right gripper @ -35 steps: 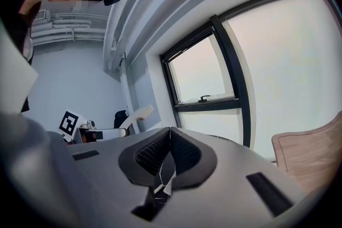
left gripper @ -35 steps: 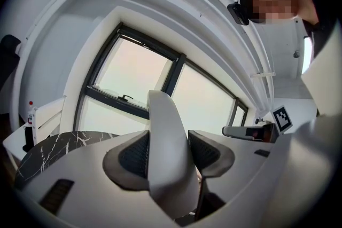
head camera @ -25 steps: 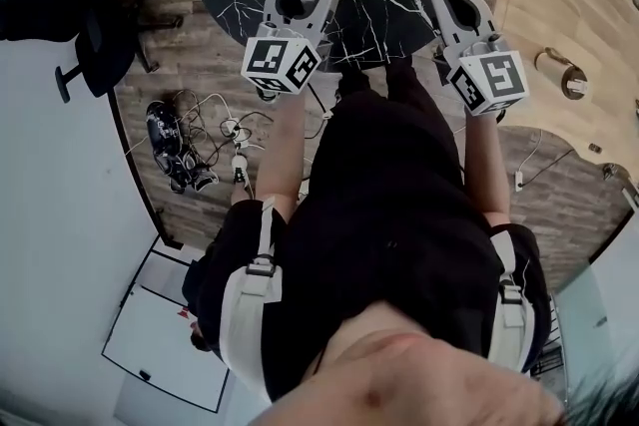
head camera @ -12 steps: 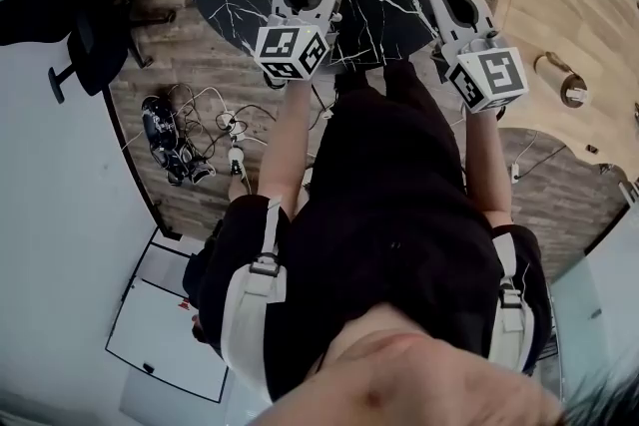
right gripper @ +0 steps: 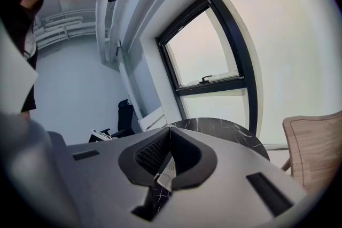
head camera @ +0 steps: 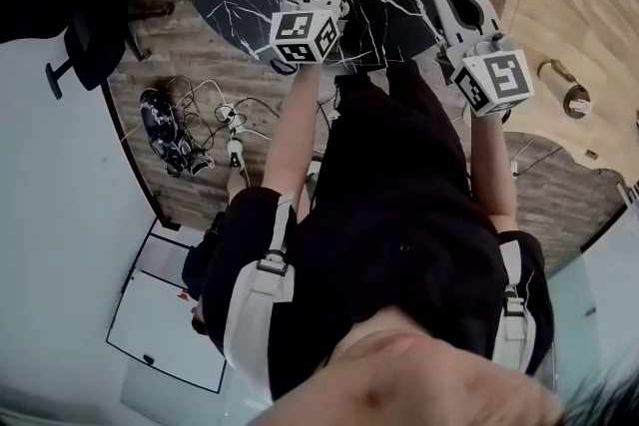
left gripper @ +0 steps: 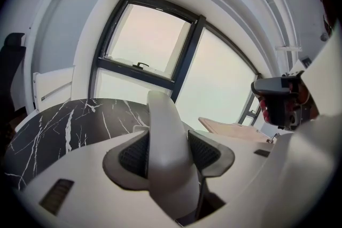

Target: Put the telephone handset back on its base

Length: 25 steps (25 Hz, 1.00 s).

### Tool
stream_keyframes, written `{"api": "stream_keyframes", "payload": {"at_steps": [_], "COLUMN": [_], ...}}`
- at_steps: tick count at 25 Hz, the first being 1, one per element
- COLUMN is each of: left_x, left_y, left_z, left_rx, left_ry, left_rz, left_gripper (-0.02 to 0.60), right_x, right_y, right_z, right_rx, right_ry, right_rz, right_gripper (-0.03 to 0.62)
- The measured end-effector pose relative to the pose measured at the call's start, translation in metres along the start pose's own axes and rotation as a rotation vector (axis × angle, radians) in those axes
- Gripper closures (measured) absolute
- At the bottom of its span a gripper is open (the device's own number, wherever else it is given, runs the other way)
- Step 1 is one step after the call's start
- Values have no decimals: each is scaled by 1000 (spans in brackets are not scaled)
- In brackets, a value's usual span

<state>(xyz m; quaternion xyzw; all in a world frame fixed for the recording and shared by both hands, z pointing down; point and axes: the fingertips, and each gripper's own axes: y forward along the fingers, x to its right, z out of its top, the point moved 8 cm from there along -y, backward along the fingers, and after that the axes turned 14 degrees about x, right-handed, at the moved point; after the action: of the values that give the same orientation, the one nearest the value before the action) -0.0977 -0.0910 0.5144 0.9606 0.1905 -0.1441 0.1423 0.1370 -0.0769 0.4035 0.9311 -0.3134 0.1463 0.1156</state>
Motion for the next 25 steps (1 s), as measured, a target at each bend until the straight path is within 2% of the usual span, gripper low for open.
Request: {"api": "stream_keyframes", "payload": {"at_steps": [12, 25], "left_x": [-19, -32], "left_y": [25, 41], "left_z": [-42, -65], "left_rx": [-74, -118], "left_ry": [1, 1], "left_rz": [62, 95], "left_gripper": [347, 345], "right_x": [12, 19], "right_y": [3, 8], "right_z": [-9, -19], "right_rx": [-44, -69], "right_ry": [-6, 3], "right_rz": [6, 30], "right_gripper": [565, 565]}}
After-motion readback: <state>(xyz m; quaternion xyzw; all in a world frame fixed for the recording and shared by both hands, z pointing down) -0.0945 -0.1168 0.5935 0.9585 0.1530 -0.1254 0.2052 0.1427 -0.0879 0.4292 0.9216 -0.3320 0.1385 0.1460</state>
